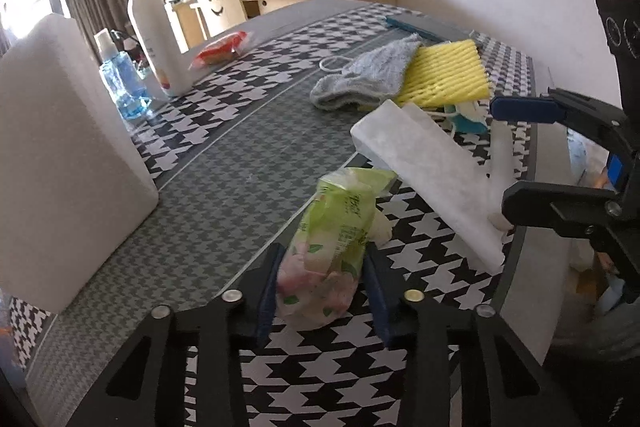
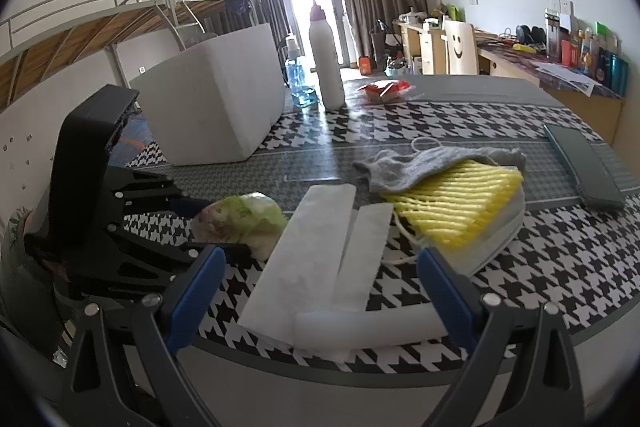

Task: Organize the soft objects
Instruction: 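Lower the left gripper onto the floral wet-wipe pack and close it, then grasp the white paper towel with the right gripper while the left lifts the wipe pack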

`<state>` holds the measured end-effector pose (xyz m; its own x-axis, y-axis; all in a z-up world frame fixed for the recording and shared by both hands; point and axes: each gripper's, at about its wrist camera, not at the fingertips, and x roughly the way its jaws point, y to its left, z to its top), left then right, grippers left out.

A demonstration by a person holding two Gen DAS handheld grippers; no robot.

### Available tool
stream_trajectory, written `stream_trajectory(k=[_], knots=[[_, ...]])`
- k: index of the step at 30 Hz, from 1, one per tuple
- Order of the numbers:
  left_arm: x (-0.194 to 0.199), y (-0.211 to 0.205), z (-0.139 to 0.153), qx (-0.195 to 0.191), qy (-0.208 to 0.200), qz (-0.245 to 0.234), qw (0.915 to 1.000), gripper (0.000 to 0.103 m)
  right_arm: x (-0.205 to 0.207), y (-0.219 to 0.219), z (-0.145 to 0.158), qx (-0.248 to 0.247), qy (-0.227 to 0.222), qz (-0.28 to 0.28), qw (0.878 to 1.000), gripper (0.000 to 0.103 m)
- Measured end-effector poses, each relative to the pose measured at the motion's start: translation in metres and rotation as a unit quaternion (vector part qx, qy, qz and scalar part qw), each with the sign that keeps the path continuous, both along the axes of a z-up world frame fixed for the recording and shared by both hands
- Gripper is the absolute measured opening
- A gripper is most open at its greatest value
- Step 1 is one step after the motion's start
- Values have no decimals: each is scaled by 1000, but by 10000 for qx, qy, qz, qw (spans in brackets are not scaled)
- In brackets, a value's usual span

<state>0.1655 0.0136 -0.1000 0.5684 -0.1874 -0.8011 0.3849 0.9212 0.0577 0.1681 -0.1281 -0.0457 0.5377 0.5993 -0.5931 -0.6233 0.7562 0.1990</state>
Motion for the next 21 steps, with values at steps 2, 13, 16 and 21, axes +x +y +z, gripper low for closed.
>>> stream_trajectory(k=[2, 13, 16, 21], knots=[[-4, 1, 2, -84, -57, -9, 9999, 34, 1, 0, 0, -12, 2, 3, 10000, 98], [-36, 27, 34, -668, -830, 780, 9912, 31, 3, 12, -1, -220, 71, 62, 9997, 98], [-47, 36, 40, -829, -1024, 1059, 9856, 31, 2, 16, -1, -256, 75, 124, 9996, 95], [-57, 43, 41, -963, -1189, 1347, 9790, 31, 8, 23, -7, -467, 316, 120, 9983, 73]])
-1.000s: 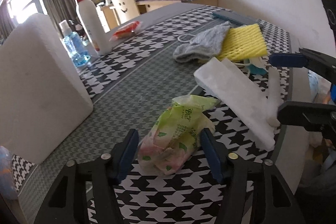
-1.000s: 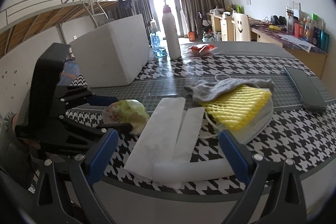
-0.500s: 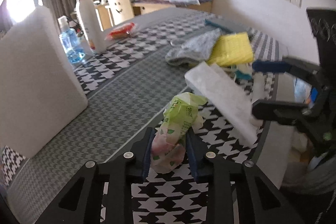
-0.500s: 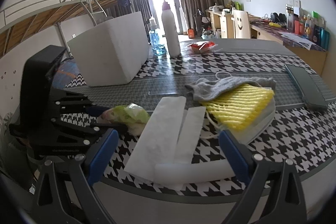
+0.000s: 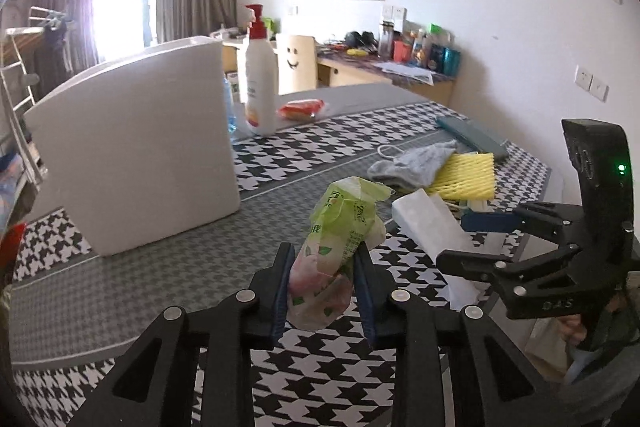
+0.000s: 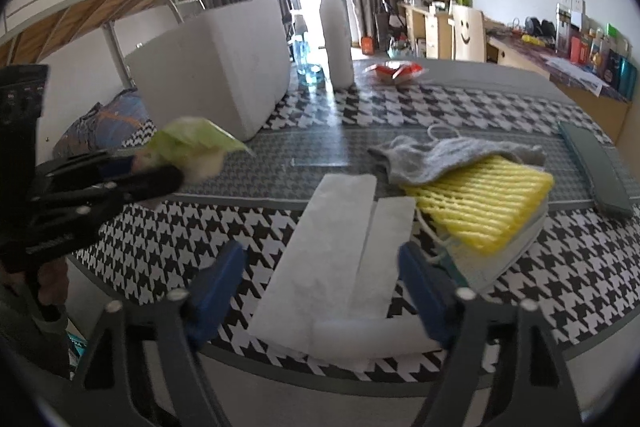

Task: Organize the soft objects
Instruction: 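Grasp the white paper towel with the right gripper while the left lifts the wipe pack, then carry the wipe pack and paper towel in both grippers over the foam box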

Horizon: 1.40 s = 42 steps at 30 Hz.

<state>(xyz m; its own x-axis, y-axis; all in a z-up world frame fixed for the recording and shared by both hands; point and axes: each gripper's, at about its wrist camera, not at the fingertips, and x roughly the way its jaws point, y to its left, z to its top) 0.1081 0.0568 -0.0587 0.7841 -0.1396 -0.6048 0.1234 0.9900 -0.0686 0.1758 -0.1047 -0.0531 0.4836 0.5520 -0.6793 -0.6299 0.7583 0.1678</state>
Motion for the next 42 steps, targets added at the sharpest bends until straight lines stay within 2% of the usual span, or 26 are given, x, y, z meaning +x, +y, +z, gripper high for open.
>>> stream_trajectory(k=[3, 5, 11, 15, 17, 23, 33, 42], knots=[[-4, 2, 0, -40, -51, 141, 9999, 31, 1, 1, -1, -93, 19, -42, 9999, 69], [-7, 3, 0, -77, -88, 202, 9997, 31, 3, 2, -2, -191, 75, -110, 9997, 61], [-10, 3, 0, -90, -125, 284, 9995, 31, 13, 6, -13, -531, 329, -208, 9978, 46], [-9, 1, 0, -75, -122, 287, 9995, 31, 17, 8, -14, -649, 333, -221, 9971, 41], [-11, 0, 2, -79, -141, 273, 9995, 31, 19, 8, -14, -791, 288, -279, 9961, 29], [-14, 3, 3, -83, -180, 348, 9992, 31, 23, 13, -13, -874, 325, -207, 9954, 8], [-25, 13, 20, -106, -391, 503, 9979, 31, 9, 7, 29, -114, -182, -9, 9998, 6], [-39, 17, 36, -132, -539, 660, 9963, 31, 6, -8, 57, 395, -416, -36, 9983, 6]])
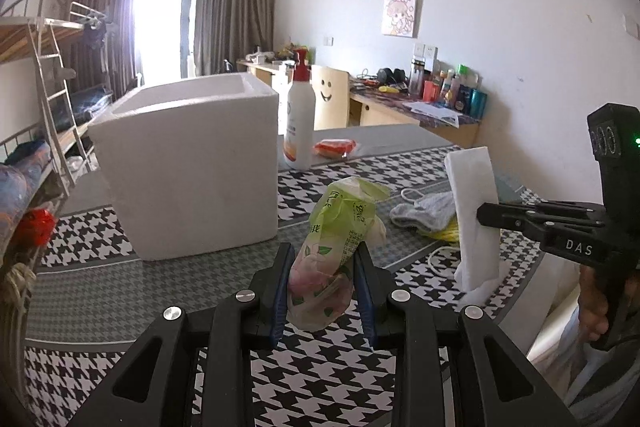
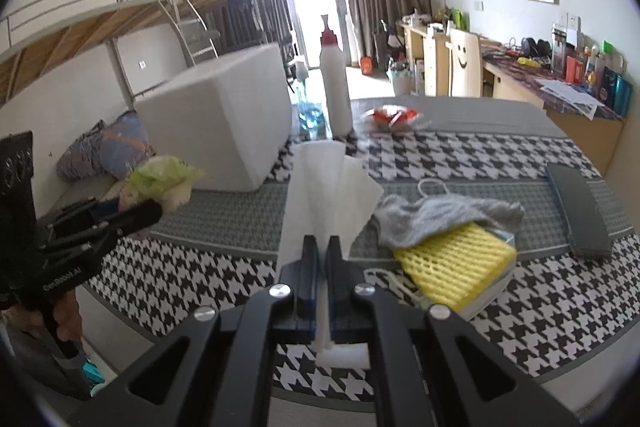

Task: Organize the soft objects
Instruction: 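Carry the wipe pack and paper towel in both grippers over the foam box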

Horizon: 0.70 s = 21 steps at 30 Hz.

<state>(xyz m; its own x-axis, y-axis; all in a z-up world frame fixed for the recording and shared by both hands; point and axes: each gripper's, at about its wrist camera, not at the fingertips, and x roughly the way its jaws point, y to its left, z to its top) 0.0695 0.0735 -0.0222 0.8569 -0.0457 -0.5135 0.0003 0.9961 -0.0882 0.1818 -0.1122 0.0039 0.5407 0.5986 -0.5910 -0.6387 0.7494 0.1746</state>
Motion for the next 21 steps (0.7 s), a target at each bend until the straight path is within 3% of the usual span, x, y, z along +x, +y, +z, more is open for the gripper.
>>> stream_trajectory(k=[21], knots=[[-4, -4, 45, 107, -387, 135, 9991, 31, -3, 2, 26, 392, -398, 203, 9982, 6]])
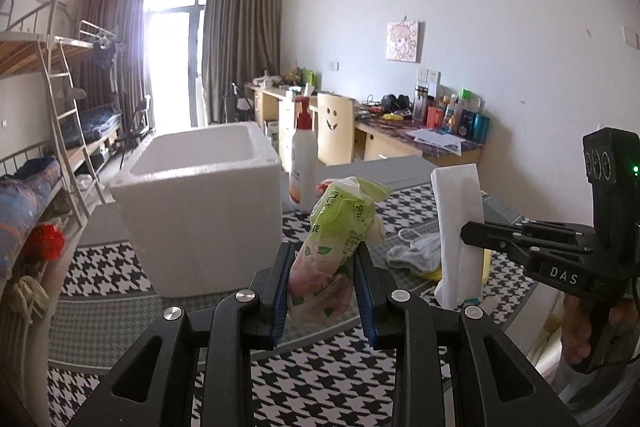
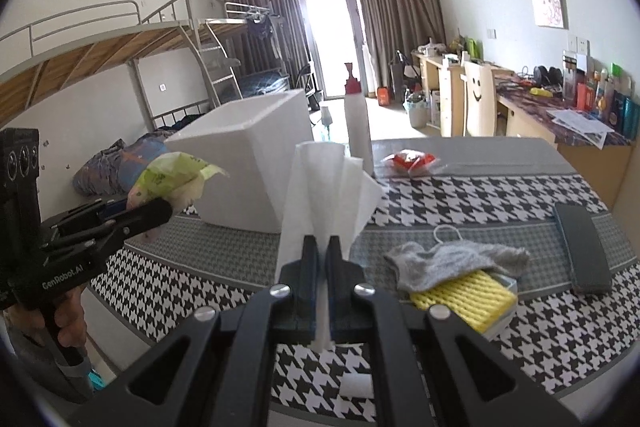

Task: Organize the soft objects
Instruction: 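Carry the wipe pack and paper towel in both grippers over the foam box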

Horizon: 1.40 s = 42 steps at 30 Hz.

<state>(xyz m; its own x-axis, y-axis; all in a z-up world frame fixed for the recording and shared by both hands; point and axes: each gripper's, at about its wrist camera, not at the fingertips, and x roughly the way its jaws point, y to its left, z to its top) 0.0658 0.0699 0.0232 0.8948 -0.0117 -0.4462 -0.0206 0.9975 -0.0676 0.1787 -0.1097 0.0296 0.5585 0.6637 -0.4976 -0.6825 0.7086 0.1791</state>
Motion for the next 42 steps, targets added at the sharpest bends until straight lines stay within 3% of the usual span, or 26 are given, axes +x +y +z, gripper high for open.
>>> stream_trajectory(k=[19, 42], knots=[[27, 5, 25, 101, -236, 58, 9997, 31, 16, 15, 25, 234, -330, 24, 9992, 6], [61, 20, 57, 292, -519, 464, 9971, 31, 35, 41, 63, 329, -673, -21, 9972, 6]])
